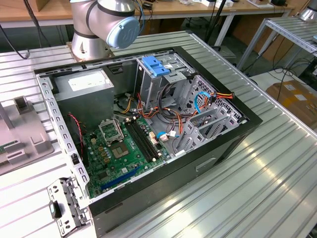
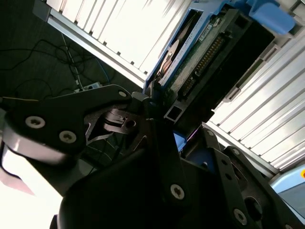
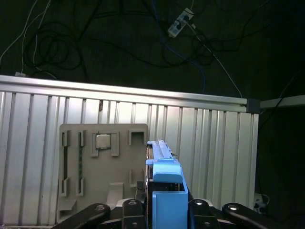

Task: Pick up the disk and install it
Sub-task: 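Pick up the disk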

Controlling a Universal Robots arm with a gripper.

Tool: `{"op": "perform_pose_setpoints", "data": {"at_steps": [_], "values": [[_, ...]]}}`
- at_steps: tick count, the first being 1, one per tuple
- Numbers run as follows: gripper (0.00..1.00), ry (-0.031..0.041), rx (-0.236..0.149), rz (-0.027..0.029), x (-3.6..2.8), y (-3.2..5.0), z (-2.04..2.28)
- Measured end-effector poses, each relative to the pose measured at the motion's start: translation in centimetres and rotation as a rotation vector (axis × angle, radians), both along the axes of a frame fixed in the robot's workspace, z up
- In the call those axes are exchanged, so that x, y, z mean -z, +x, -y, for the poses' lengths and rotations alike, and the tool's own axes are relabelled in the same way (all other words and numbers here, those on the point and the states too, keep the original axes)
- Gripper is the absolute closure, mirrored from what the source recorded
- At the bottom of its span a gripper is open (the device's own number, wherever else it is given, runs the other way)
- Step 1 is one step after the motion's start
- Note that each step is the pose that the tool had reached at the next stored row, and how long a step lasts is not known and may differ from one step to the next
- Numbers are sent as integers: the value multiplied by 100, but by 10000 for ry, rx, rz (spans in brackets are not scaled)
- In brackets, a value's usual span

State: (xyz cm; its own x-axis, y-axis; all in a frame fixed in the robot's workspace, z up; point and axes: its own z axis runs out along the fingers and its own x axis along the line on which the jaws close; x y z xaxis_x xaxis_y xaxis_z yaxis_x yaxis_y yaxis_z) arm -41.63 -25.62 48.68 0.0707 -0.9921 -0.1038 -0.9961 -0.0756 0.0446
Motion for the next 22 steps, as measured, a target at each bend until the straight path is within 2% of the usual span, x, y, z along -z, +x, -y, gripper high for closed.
{"op": "perform_pose_setpoints", "data": {"at_steps": [8, 10, 14, 17, 22], "values": [[63, 1, -2, -4, -19, 1, 9], [63, -4, 0, 0, -17, 0, 33], [63, -26, -1, 0, -17, 6, 116], [63, -48, 0, 0, -16, 18, 162], [63, -85, 0, -2, -15, 60, 218]]}}
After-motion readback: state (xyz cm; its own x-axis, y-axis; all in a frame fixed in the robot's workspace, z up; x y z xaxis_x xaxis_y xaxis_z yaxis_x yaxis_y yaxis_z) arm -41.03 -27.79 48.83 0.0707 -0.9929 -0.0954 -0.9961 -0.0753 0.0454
